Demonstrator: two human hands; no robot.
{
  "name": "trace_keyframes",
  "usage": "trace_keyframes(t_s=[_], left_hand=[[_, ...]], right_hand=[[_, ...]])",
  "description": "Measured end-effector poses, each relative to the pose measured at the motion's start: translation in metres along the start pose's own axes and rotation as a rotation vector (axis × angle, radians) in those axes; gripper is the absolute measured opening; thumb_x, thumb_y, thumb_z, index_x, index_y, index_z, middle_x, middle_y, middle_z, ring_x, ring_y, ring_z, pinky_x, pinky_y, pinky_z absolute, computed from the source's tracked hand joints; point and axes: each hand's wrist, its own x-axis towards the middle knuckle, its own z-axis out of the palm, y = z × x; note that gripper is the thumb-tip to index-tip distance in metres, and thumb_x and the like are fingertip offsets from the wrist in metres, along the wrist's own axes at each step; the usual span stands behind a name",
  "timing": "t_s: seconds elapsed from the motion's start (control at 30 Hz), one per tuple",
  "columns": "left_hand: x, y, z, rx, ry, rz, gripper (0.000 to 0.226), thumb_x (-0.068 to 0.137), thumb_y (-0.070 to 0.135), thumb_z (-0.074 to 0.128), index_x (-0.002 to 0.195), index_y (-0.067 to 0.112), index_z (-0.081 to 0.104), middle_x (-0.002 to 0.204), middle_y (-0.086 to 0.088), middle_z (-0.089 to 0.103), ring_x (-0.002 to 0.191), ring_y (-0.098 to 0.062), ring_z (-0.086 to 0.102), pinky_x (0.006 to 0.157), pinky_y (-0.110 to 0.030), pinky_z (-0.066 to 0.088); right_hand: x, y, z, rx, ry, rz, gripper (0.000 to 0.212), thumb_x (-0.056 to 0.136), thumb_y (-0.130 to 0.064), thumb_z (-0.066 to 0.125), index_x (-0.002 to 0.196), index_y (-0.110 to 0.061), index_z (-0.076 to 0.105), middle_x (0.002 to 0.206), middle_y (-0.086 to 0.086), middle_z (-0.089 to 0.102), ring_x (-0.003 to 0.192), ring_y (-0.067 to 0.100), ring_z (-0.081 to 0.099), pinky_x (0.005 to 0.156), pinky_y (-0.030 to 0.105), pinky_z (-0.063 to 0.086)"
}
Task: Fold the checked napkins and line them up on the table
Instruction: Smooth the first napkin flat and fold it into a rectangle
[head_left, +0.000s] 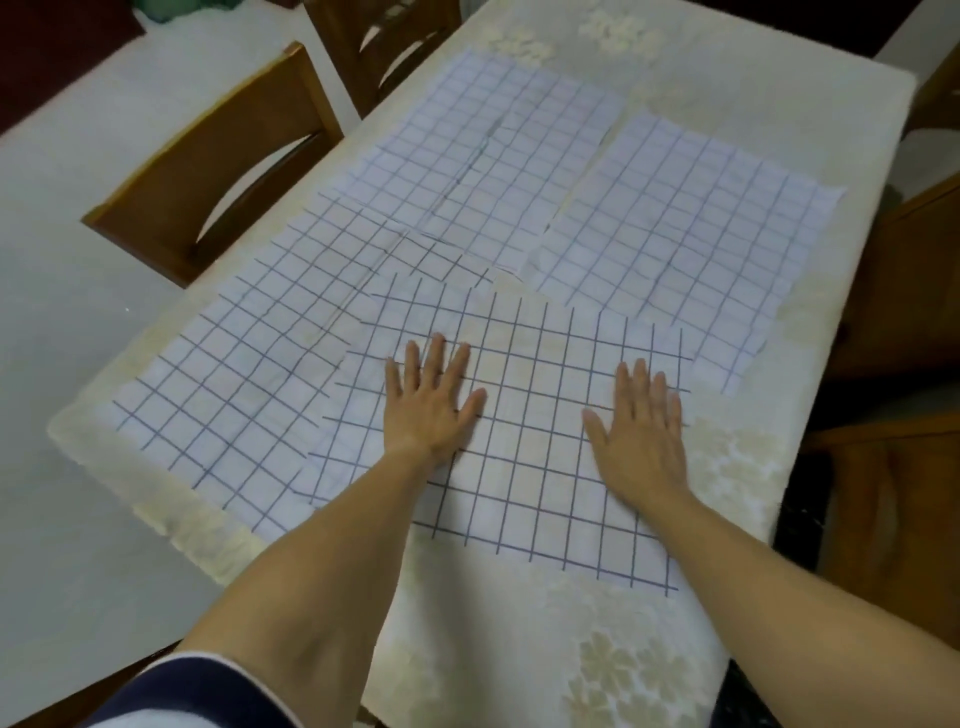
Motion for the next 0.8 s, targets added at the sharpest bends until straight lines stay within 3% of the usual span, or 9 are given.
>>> trace_keyframes(t_s=[0.1, 0.23, 0.67, 0.8], left_hand=[[-0.014, 0.021, 0.008, -0.009, -0.007, 0.081, 0.071, 0.1, 0.07, 0.0, 0.16, 0.038, -0.019, 0.167, 0.006, -0.029, 0.152, -0.026, -0.032, 0.124, -0.054, -0.015], [-0.035, 0.042, 0.022, -0.02, -0.028, 0.058, 0.074, 0.099, 0.071, 0.0, 0.159, 0.036, -0.024, 0.166, 0.005, -0.032, 0.151, -0.026, -0.035, 0.124, -0.053, -0.016], [-0.086, 0.064, 0.029, 0.012, -0.06, 0.196, 0.068, 0.103, 0.065, 0.005, 0.16, 0.036, -0.019, 0.167, 0.003, -0.029, 0.153, -0.028, -0.03, 0.126, -0.052, -0.014], [-0.073, 0.082, 0.032, 0.085, -0.07, 0.314, 0.067, 0.102, 0.065, 0.0, 0.159, 0.037, -0.024, 0.166, 0.004, -0.033, 0.152, -0.026, -0.031, 0.125, -0.053, -0.014]], right_hand=[[-0.028, -0.035, 0.01, -0.007, 0.015, -0.11, 0.075, 0.102, -0.063, 0.008, 0.159, -0.02, -0.015, 0.166, 0.002, -0.022, 0.153, 0.023, -0.021, 0.126, 0.046, -0.005], [-0.041, -0.053, 0.03, -0.021, -0.036, -0.021, 0.077, 0.099, -0.067, 0.0, 0.157, -0.022, -0.019, 0.164, 0.005, -0.027, 0.151, 0.028, -0.027, 0.124, 0.05, -0.008], [-0.124, 0.008, 0.041, -0.051, -0.028, 0.015, 0.076, 0.099, -0.068, 0.002, 0.159, -0.025, -0.014, 0.167, 0.003, -0.022, 0.152, 0.025, -0.025, 0.125, 0.05, -0.004], [-0.122, 0.017, 0.037, -0.035, -0.042, 0.046, 0.075, 0.098, -0.071, 0.001, 0.157, -0.03, -0.021, 0.164, -0.001, -0.029, 0.151, 0.024, -0.027, 0.124, 0.047, -0.012]])
